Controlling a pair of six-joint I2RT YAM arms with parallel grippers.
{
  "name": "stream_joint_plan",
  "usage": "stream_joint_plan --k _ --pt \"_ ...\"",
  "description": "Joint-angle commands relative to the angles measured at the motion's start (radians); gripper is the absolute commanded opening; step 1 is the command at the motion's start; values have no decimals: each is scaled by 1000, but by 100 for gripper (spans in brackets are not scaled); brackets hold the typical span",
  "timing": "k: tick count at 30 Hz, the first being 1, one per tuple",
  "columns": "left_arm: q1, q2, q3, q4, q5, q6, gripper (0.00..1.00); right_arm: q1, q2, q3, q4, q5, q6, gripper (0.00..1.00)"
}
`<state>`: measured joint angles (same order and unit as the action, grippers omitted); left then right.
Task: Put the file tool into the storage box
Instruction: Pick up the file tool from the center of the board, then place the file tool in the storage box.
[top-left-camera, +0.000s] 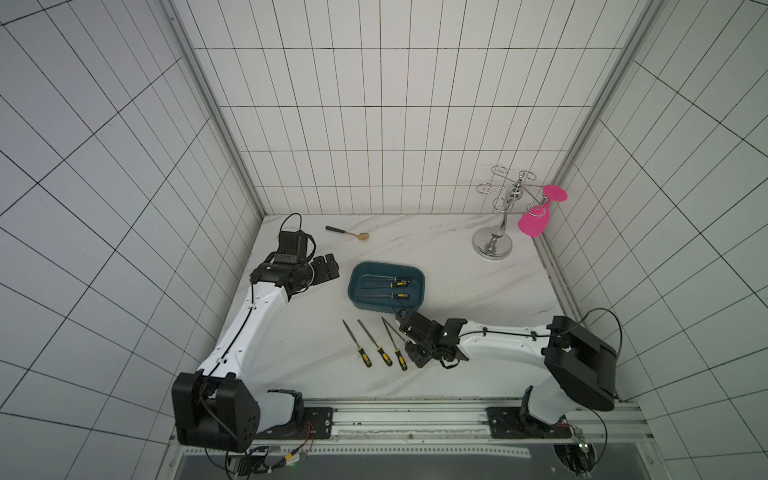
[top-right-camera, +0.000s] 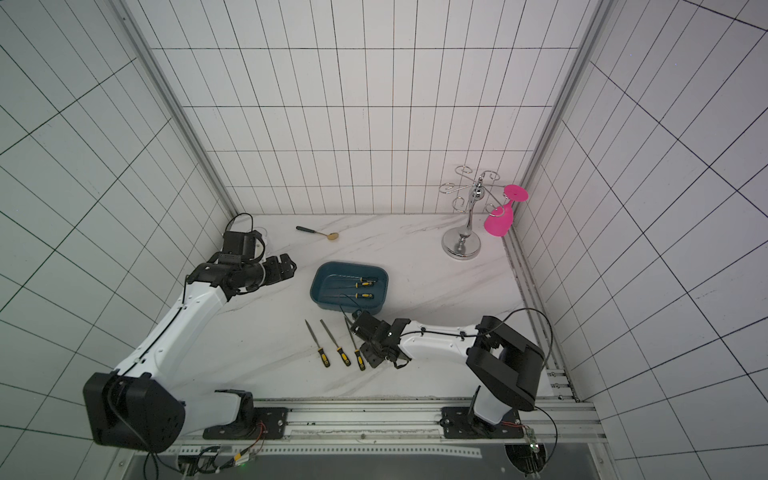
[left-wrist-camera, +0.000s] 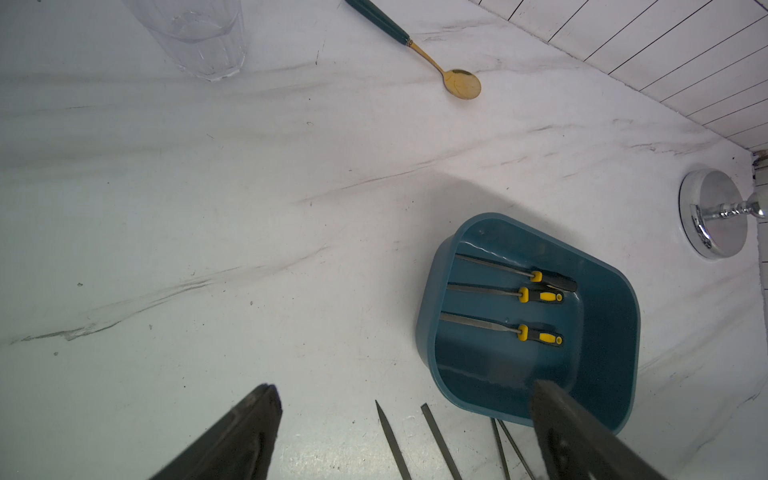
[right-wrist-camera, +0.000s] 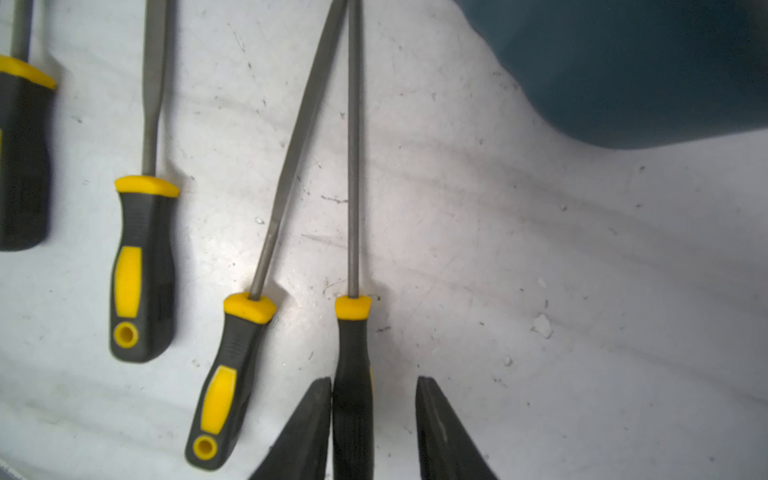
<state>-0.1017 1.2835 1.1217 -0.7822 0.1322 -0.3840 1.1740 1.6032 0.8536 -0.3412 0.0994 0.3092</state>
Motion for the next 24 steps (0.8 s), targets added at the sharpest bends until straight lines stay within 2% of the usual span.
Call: stream_joint_plan --k 1,5,15,19,24 --pt "6 -8 -5 18 7 12 98 10 15 -24 6 1 19 37" --pt "5 -7 -6 19 4 12 98 9 20 -33 16 18 27 33" --pt "5 -11 -4 18 3 14 98 15 -76 -62 -16 87 29 8" --pt "5 -29 0 33 13 11 98 15 -196 -69 -62 90 3 7" --pt "4 -68 13 108 59 -33 98 14 -344 -52 -166 25 -55 9"
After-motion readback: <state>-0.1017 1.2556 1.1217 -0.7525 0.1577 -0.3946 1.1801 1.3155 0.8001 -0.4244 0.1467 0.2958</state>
